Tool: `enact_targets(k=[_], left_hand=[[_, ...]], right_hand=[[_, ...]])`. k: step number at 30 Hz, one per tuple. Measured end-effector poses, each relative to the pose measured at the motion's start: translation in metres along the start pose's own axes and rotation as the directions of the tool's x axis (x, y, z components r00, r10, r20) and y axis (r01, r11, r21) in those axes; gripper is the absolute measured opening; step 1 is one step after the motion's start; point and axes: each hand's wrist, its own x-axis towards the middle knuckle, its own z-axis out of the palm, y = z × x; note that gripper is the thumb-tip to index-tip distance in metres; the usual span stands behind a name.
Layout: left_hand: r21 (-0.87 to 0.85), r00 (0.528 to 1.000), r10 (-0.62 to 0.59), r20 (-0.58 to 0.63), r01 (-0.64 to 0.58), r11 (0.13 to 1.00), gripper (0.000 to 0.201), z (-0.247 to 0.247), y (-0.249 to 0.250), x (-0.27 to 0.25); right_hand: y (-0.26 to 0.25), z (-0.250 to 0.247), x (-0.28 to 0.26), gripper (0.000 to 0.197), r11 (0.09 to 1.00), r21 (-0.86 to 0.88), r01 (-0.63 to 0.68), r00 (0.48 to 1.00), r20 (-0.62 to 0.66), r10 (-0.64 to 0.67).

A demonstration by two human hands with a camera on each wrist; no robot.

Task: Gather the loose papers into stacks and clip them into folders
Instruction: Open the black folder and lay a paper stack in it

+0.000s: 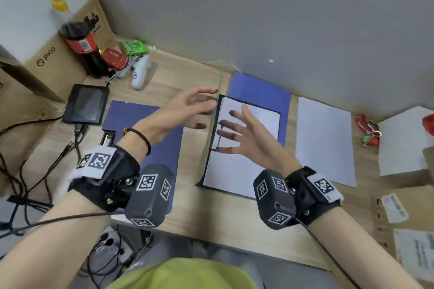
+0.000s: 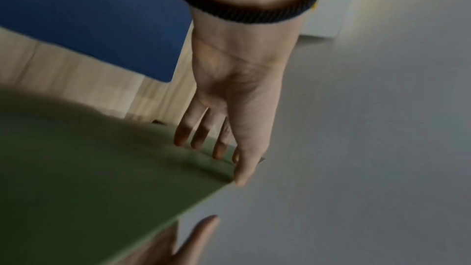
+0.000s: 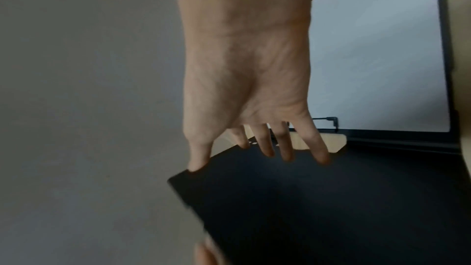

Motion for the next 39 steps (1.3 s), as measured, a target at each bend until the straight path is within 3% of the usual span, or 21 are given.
enact_targets(k=[2,4,7,11,13,15,17,20,22,24,28,34,39], left_hand=[[0.026,0.997,-0.022,0.070,0.020,0.999,0.040,0.021,-0.001,0.013],[0.037,0.994,-0.052,0.094,0.049,0.998,0.038,0.040,-0.007,0.027],[0.009,0.985,-0.125,0.118,0.125,0.992,0.033,0.064,-0.020,0.045],[0.007,0.973,-0.187,0.136,0.187,0.982,0.030,0.084,-0.037,0.056],[0.000,0.971,-0.227,0.080,0.228,0.974,0.026,0.084,-0.051,0.060],[0.008,0.963,-0.270,-0.014,0.270,0.963,0.025,0.078,-0.067,0.062],[0.058,0.947,-0.294,-0.132,0.303,0.951,0.031,0.068,-0.084,0.061],[0.096,0.893,-0.370,-0.256,0.404,0.910,0.039,0.055,-0.107,0.055],[0.072,0.859,-0.465,-0.214,0.489,0.869,0.032,0.053,-0.118,0.050],[0.078,0.837,-0.528,-0.144,0.541,0.837,0.011,0.057,-0.121,0.046],[0.158,0.837,-0.522,-0.163,0.545,0.824,0.020,0.059,-0.130,0.045],[0.126,0.817,-0.571,-0.079,0.576,0.808,0.034,0.051,-0.147,0.041],[0.082,0.827,-0.519,-0.215,0.545,0.834,0.042,0.063,-0.155,0.033]], right_hand=[[-0.009,0.002,-0.017,0.062,0.996,-0.080,0.050,0.998,0.054,-0.046],[-0.012,-0.007,-0.032,0.049,0.972,-0.213,0.103,0.995,0.040,-0.096],[-0.003,-0.039,-0.045,0.032,0.955,-0.272,0.120,0.986,-0.079,-0.146],[0.027,-0.089,-0.056,0.045,0.975,-0.215,0.056,0.957,-0.268,-0.114],[0.051,-0.114,-0.061,0.046,0.990,-0.137,-0.018,0.907,-0.420,-0.041],[0.076,-0.137,-0.065,0.042,0.989,-0.098,-0.115,0.824,-0.565,0.040],[0.096,-0.155,-0.065,0.037,0.981,-0.057,-0.184,0.764,-0.637,0.107],[0.109,-0.160,-0.061,0.019,0.976,0.016,-0.219,0.737,-0.652,0.176],[0.110,-0.154,-0.053,0.025,0.973,0.022,-0.228,0.756,-0.626,0.192],[0.110,-0.144,-0.047,0.028,0.967,-0.009,-0.256,0.765,-0.613,0.197],[0.113,-0.137,-0.043,0.015,0.938,-0.100,-0.332,0.753,-0.627,0.200],[0.129,-0.132,-0.042,0.019,0.952,-0.004,-0.305,0.739,-0.631,0.234],[0.147,-0.133,-0.042,0.025,0.966,0.060,-0.253,0.716,-0.659,0.228]])
